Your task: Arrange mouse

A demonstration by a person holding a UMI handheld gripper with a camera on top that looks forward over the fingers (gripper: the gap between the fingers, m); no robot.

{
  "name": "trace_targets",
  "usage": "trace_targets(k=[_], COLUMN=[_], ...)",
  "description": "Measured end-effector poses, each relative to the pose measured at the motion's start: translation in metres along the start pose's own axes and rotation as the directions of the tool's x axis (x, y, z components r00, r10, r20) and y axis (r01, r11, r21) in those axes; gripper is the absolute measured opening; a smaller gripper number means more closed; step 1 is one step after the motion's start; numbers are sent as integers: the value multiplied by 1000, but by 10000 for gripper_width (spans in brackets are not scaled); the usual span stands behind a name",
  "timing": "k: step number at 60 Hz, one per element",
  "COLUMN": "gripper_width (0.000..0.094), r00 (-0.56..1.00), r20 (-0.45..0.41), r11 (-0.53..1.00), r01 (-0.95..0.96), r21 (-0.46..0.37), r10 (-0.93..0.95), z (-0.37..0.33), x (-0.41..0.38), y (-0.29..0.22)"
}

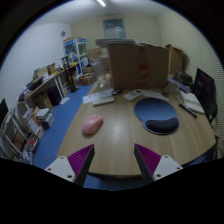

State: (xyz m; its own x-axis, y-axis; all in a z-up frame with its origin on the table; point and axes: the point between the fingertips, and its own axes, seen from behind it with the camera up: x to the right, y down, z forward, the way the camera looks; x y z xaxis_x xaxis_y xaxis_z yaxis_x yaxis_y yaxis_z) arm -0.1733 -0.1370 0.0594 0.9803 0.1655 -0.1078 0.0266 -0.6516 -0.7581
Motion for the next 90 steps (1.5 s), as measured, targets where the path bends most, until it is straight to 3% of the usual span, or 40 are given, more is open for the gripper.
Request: trace_targets(k=[15, 21, 31, 43, 48, 49, 50, 51, 52, 53, 54, 67, 73, 79, 84, 90], gripper_width=[822, 839, 819, 816, 742, 777, 703, 694, 602, 610, 510, 369, 337, 336, 336, 336], r00=[999, 1000, 997, 994, 993, 993, 992, 992, 992, 991, 990, 989, 998, 999, 998, 994], r20=[47, 23, -74, -106, -116, -121, -124, -125, -128, -133, -139, -149, -62, 4, 44, -19], r11=[1000, 1000, 999, 998, 998, 997, 997, 997, 996, 996, 996, 1000, 996, 999, 988, 945], r01=[1, -13, 29, 31, 25, 25, 24, 22, 20, 18, 16, -12, 28, 52, 41, 106], r21=[20, -18, 26, 51, 62, 66, 71, 76, 83, 86, 88, -27, -83, 11, 152, 310], r10=[-2, 13, -27, -25, -18, -17, -15, -12, -9, -6, -4, 8, -33, -52, -48, -106], z=[86, 114, 147, 184, 195, 195, 196, 196, 197, 198, 197, 197, 189, 154, 115, 82], x=[-75, -89, -87, -93, -93, -93, -93, -94, -93, -93, -92, -93, -114, -126, -111, -40], y=[-4, 7, -16, -48, -56, -57, -58, -59, -60, -60, -60, -55, -55, -106, -180, -259])
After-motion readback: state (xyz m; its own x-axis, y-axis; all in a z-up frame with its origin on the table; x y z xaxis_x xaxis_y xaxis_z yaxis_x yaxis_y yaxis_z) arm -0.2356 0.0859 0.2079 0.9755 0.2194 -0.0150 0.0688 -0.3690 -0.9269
